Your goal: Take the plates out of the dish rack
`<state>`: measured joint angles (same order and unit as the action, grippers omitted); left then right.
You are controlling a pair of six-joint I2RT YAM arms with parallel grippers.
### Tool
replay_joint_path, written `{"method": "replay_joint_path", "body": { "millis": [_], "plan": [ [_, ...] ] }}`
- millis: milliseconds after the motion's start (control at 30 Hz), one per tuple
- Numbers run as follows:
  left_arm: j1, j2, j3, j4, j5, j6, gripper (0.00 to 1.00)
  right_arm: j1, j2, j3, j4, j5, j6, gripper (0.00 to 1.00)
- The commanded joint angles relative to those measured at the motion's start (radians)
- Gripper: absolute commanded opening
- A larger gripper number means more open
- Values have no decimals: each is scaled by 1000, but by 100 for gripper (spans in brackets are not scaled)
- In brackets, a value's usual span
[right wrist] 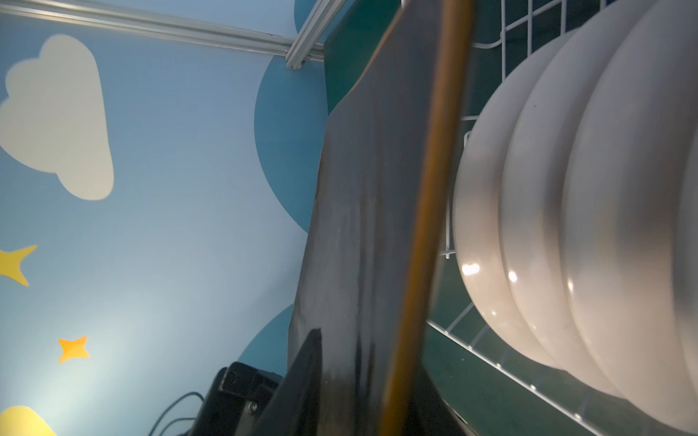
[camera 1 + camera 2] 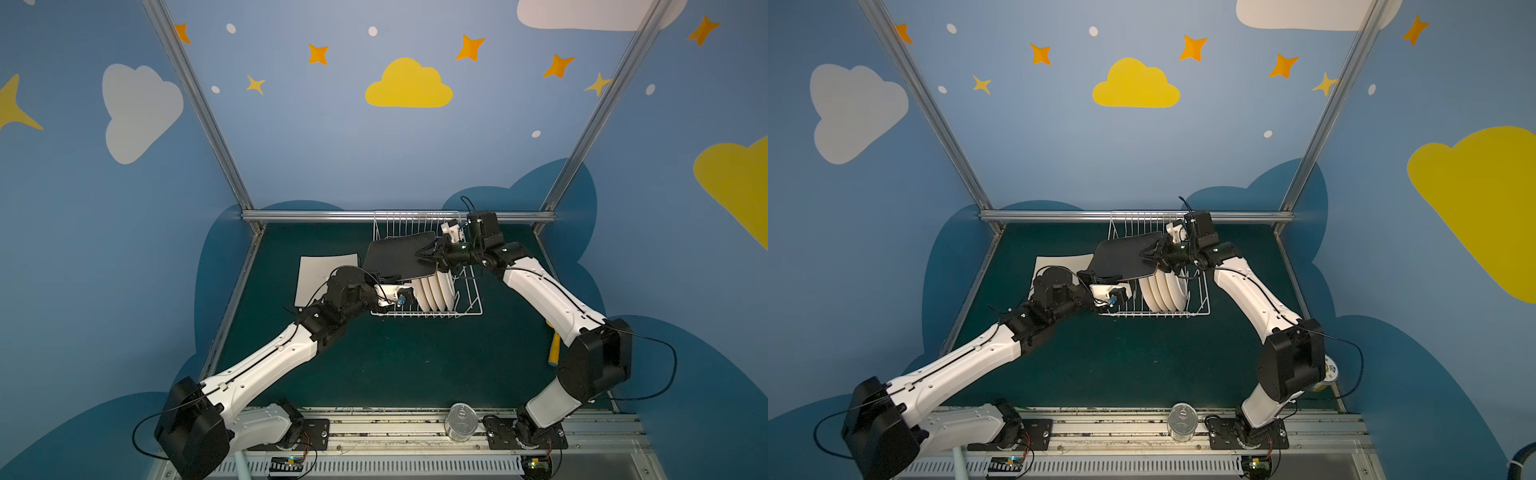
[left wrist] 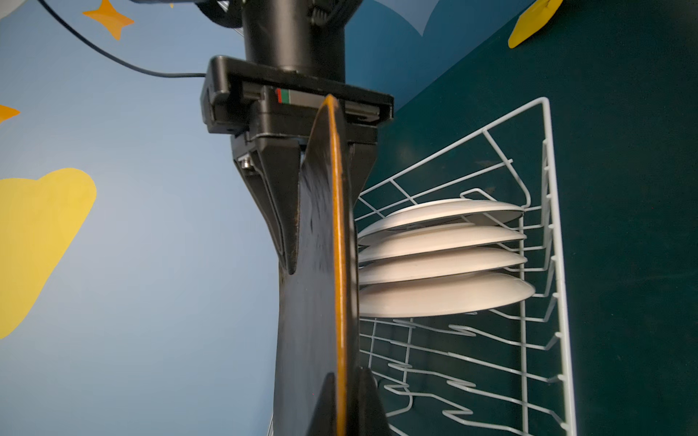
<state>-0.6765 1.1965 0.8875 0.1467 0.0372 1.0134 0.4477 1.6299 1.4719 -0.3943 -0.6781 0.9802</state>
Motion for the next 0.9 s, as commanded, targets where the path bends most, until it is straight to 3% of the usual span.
{"method": "replay_joint_path", "body": {
  "millis": [0,167,233,367,467,567,733,867],
  "plan": [
    [-6,-50,23,203,18,37,3,11,3,20,22,-54,-4,20],
    [-7,-46,23,203,2,30,3,5,-6,4,58,-65,10,0],
    [-6,-46,18,208,-12,26,6,0,-13,-7,90,-73,27,0],
    [-6,-48,21,204,-62,-33,26,-14,-30,-38,174,-86,76,0],
    [-6,-50,19,189,-75,-51,61,-29,-48,-82,296,-96,153,0],
    [-3,-57,23,152,-73,-77,78,-46,-62,-108,381,-97,206,0],
    [-1,-86,28,57,-68,-158,98,-72,-96,-126,419,-60,204,0],
    [3,-116,53,-73,-88,-216,100,-94,-121,-152,439,-36,200,0]
  ]
}}
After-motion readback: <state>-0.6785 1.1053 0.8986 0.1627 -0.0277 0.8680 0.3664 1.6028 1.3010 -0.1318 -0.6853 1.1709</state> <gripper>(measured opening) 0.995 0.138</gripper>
